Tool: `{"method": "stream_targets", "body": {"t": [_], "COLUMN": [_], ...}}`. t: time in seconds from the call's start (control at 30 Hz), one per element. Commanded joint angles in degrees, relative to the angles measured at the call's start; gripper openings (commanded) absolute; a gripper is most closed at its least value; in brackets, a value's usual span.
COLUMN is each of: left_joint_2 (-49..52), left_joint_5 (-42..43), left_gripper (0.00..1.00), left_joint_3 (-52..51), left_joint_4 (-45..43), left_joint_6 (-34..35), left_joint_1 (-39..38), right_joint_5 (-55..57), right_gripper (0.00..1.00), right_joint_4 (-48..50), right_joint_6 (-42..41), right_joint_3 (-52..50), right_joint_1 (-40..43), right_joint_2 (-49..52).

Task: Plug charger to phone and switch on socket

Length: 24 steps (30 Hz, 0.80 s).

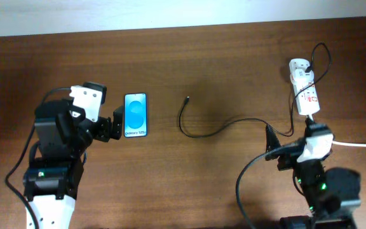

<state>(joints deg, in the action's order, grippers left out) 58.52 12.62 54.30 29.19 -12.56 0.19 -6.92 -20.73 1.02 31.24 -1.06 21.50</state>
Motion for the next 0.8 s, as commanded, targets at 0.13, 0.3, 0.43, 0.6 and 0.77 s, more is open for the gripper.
{"method": "stream_targets", "body": {"t": [0.13, 0.3, 0.43, 0.6, 0.77], "left_joint_2": [3.69, 3.76, 4.68, 10.34, 18.88], "left_joint_5": [0.13, 0.26, 0.04, -0.63, -8.66], "left_gripper": [0.99, 0.99, 0.99, 0.99, 0.99], "left_joint_3": [1.25, 1.27, 2.40, 9.81, 20.26], "left_joint_4": [1.09, 0.94, 1.86, 7.96, 14.64], "left_joint_6": [0.37, 3.37, 4.42, 5.88, 10.10], "left_joint_1": [0.35, 0.35, 0.35, 0.22, -4.00], "right_joint_5": [-4.76, -5.09, -8.94, -11.10, -12.20], "right_gripper": [0.99, 0.99, 0.99, 0.99, 0.99], "right_joint_4": [-21.73, -33.81, -36.59, -36.54, -36.59], "right_joint_6": [-0.68, -0.57, -0.46, -0.46, -0.48], "right_joint_3": [27.21, 41.24, 44.85, 44.85, 44.85], "right_joint_1": [-0.37, -0.37, -0.37, -0.37, -0.39], "right_joint_2": [21.35, 33.77, 37.99, 39.04, 38.99]}}
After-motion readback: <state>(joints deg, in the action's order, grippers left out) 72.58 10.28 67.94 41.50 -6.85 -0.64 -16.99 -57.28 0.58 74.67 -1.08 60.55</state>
